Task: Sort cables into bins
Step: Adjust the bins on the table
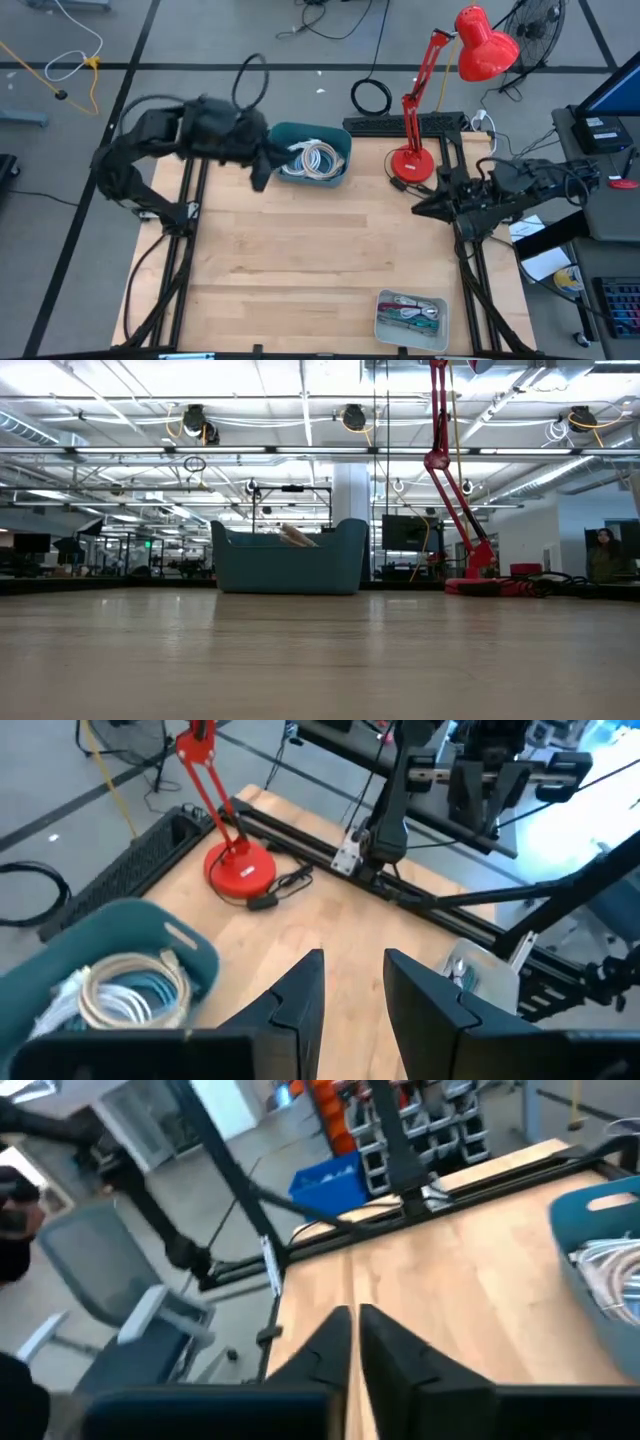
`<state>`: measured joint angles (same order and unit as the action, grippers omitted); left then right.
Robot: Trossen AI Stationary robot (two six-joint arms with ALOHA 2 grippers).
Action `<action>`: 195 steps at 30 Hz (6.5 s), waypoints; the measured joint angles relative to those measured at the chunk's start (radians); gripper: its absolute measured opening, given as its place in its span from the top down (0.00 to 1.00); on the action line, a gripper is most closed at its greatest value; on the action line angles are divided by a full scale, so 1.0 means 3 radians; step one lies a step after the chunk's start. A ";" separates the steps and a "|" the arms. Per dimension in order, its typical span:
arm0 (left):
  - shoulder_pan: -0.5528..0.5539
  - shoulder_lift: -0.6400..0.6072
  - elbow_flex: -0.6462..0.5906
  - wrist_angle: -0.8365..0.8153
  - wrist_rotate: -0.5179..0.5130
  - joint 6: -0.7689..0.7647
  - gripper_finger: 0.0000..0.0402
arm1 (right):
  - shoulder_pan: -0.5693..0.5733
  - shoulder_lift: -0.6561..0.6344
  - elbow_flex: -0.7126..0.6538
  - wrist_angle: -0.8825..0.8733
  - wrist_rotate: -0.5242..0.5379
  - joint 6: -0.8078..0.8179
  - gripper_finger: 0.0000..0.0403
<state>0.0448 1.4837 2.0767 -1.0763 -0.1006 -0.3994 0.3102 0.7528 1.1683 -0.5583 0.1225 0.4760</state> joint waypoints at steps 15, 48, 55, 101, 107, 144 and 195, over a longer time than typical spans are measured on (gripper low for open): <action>-0.0852 -0.0802 -0.1638 0.0390 -0.1030 -0.1204 0.74 | 0.0382 0.0103 0.0000 0.0010 0.0023 -0.0055 1.00; 0.0646 0.0203 -0.3846 0.3561 0.0987 -0.1008 1.00 | 0.0601 -0.0210 -0.0941 0.1136 0.0401 -0.0124 1.00; 0.0753 0.0840 -0.3185 0.3301 0.1185 -0.0581 1.00 | 0.0601 -0.0210 -0.0942 0.1189 0.0563 -0.0179 1.00; 0.1263 0.1632 -0.2086 0.2176 0.0691 0.0438 1.00 | 0.0603 -0.0061 -0.0942 0.1199 0.0549 0.0032 1.00; 0.1118 0.1603 -0.2086 0.2026 0.0772 0.0457 1.00 | 0.0603 -0.0061 -0.0942 0.1199 0.0549 0.0032 1.00; 0.1251 0.1538 -0.2092 0.0551 0.0398 0.0787 1.00 | 0.0603 -0.0061 -0.0942 0.1199 0.0545 0.0033 1.00; -0.0265 0.1248 -0.2092 0.1944 0.1059 -0.0352 1.00 | 0.1282 0.1368 -0.2993 0.3638 0.0343 0.2041 1.00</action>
<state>-0.0347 1.8580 1.4490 -0.4931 0.2173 -0.5049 0.6949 1.1633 0.2703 0.5331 0.2253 1.0882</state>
